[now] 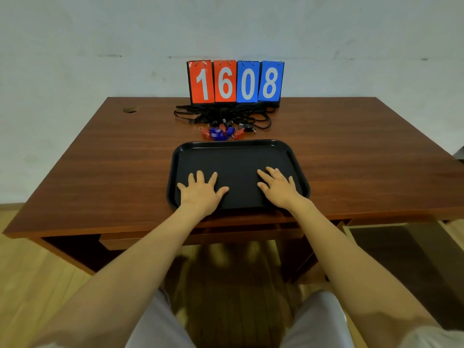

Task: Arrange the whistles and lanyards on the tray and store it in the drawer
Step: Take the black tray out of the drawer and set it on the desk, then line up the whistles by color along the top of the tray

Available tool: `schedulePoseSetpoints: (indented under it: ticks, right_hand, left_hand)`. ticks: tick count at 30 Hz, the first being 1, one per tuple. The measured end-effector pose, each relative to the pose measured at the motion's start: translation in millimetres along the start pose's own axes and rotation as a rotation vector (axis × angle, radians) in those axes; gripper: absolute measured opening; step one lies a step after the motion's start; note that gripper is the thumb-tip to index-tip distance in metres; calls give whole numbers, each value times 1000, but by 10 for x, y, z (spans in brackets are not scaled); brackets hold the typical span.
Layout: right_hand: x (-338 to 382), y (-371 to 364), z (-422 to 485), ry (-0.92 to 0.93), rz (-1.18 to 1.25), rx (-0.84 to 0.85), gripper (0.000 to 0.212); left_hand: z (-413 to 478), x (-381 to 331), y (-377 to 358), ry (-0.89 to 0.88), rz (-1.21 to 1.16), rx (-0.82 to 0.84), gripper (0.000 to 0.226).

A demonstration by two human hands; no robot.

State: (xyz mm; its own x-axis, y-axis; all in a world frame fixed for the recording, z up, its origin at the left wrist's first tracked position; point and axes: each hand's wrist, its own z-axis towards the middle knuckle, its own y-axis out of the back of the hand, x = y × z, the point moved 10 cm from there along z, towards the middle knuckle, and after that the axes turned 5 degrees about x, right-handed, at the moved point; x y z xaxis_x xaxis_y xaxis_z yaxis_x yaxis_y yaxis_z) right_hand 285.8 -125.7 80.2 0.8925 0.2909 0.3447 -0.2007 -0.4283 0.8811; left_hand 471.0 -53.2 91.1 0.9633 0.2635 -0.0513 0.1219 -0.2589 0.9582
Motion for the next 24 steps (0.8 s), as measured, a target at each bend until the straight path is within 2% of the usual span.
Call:
schedulePoseSetpoints:
  ticks: [10,14,20,24]
  right_hand:
    - [51,-66,-168,0,-41,-31,51]
    - [106,-56,-234,6,-66,-32,51]
    - [178,80,-285,10,-99,-53,49]
    - [258,191,-153,27,-173,38,50]
  left_hand:
    - [-133,92,1,-64,-53,9,65]
    - [-229,173,100,-61,-76,-28,54]
    - [-291,115,149,-61,-62,22,46]
    - [-123,137,267,-26,-127,48,32]
